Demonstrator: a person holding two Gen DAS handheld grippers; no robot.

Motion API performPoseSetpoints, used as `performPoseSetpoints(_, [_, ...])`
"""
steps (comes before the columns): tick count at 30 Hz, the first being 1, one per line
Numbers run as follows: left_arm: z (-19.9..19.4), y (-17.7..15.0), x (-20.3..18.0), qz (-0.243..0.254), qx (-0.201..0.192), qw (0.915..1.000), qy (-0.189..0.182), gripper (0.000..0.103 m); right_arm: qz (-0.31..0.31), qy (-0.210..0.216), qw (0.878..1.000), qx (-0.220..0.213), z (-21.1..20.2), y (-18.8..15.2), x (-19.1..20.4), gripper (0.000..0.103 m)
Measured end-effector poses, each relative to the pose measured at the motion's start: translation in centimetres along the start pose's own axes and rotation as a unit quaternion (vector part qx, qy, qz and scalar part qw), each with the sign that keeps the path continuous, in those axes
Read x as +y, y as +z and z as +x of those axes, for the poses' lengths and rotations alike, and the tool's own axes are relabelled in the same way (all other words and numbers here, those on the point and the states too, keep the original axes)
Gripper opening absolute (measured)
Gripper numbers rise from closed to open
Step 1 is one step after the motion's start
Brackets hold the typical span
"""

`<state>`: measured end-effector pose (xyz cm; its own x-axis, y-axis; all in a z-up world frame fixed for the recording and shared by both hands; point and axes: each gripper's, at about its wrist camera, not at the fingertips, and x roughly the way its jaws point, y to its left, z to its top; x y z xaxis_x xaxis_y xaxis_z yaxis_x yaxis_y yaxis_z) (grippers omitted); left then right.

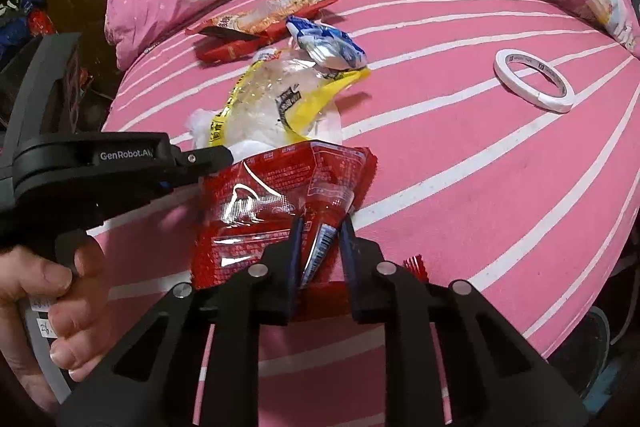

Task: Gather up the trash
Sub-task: 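Grasp the red snack wrapper with the right gripper while the left gripper grasps a tissue, then carry the red wrapper and tissue with both grippers over the floor bin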

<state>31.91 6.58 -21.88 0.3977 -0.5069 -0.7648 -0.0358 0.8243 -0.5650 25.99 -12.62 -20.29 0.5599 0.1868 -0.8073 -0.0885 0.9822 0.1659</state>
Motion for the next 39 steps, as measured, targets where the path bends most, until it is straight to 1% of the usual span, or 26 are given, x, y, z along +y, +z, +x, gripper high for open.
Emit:
performPoseSetpoints(1, [-0.2, -0.1, 0.2, -0.004, 0.001, 1.0000, -0.005, 0.005, 0.002, 0.001, 1.000, -0.002, -0.2, -0.1, 0.0, 0.017])
performPoseSetpoints(4, [-0.6, -0.6, 0.5, -0.007, 0.002, 0.9999, -0.011, 0.001, 0.006, 0.004, 1.000, -0.004, -0.5, -0.2, 0.1, 0.016])
performPoseSetpoints(10, [-2.2, -1.1, 1.2, -0.016, -0.008, 0.9996, -0.023, 0.001, 0.005, 0.014, 1.000, -0.019, -2.0, -0.6, 0.8, 0.014])
performPoseSetpoints(15, [-4.7, -2.0, 1.1, -0.022, -0.031, 0.9985, -0.039, 0.001, 0.005, 0.016, 0.999, -0.032, -3.8, -1.3, 1.0, 0.013])
performPoseSetpoints(18, [-6.3, -2.8, 0.6, -0.017, -0.049, 0.9974, -0.049, 0.001, 0.009, 0.019, 0.999, -0.041, -5.4, -1.9, 0.7, 0.013])
performPoseSetpoints(22, [-7.8, -4.4, -0.7, 0.004, -0.072, 0.9953, -0.064, 0.001, 0.014, 0.022, 0.998, -0.057, -8.1, -2.7, 0.1, 0.013])
performPoseSetpoints(23, [-8.2, -5.2, -1.3, 0.013, -0.079, 0.9946, -0.065, 0.001, 0.014, 0.023, 0.998, -0.063, -9.0, -3.0, -0.2, 0.013])
performPoseSetpoints(25, [-8.5, -6.7, -2.2, 0.027, -0.084, 0.9945, -0.057, 0.001, 0.014, 0.022, 0.997, -0.069, -10.1, -3.5, -0.5, 0.013])
performPoseSetpoints(29, [-8.0, -9.6, -4.3, 0.051, -0.075, 0.9945, -0.052, 0.001, 0.022, 0.023, 0.996, -0.078, -12.3, -4.8, -1.7, 0.013])
performPoseSetpoints(36, [-7.4, -13.1, -8.7, 0.076, -0.067, 0.9934, -0.054, 0.001, 0.054, 0.018, 0.994, -0.092, -15.5, -7.3, -5.6, 0.013])
performPoseSetpoints(39, [-7.4, -14.6, -11.0, 0.106, -0.068, 0.9915, -0.035, 0.001, 0.072, 0.013, 0.992, -0.100, -17.0, -8.7, -7.9, 0.013])
